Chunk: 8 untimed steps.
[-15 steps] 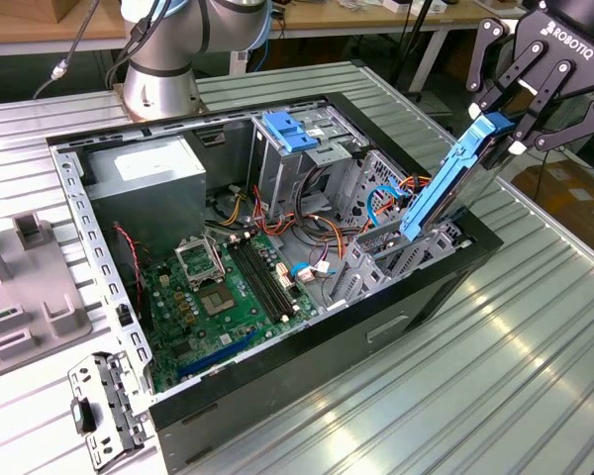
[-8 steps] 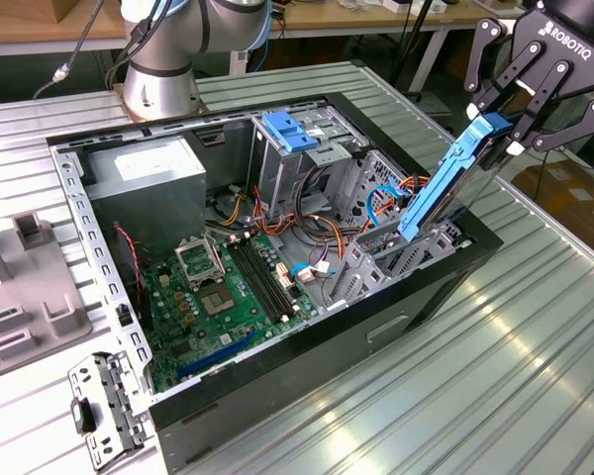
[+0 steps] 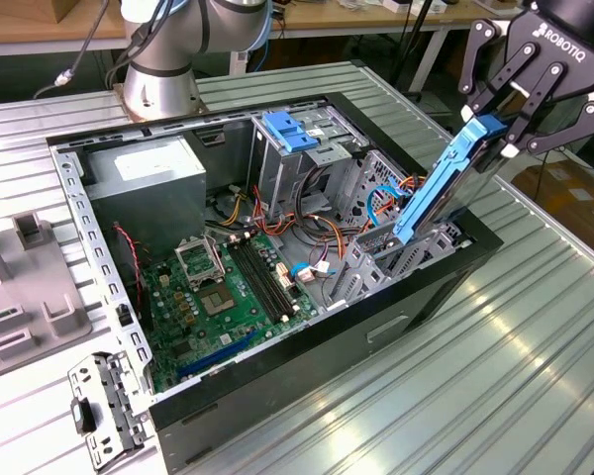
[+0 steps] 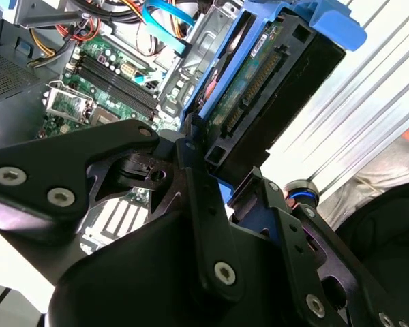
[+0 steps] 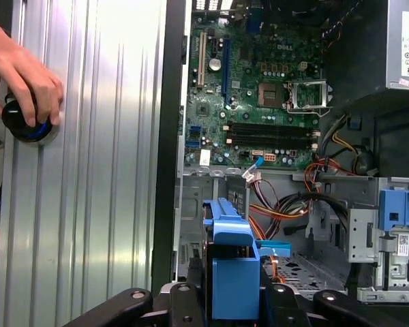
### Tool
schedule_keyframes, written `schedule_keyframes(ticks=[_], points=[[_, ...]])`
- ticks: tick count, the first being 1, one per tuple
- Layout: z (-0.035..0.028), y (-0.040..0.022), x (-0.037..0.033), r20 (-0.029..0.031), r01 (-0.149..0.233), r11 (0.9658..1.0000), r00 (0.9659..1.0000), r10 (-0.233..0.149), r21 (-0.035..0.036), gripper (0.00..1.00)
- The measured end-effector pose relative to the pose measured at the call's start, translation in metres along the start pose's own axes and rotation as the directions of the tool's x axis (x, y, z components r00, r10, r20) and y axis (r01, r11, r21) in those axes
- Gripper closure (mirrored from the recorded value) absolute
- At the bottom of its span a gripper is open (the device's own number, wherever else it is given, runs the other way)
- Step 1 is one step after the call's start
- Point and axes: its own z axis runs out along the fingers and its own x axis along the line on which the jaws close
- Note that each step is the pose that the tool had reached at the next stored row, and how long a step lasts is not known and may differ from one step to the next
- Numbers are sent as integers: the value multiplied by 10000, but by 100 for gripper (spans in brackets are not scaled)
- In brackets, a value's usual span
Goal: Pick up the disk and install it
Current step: 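Insert the disk into the insertion slot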
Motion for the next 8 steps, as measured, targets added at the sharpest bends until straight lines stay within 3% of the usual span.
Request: schedule_keyframes(ticks=[8], points=[[11, 69, -2, 0, -1, 10000, 10000, 1, 0, 63]])
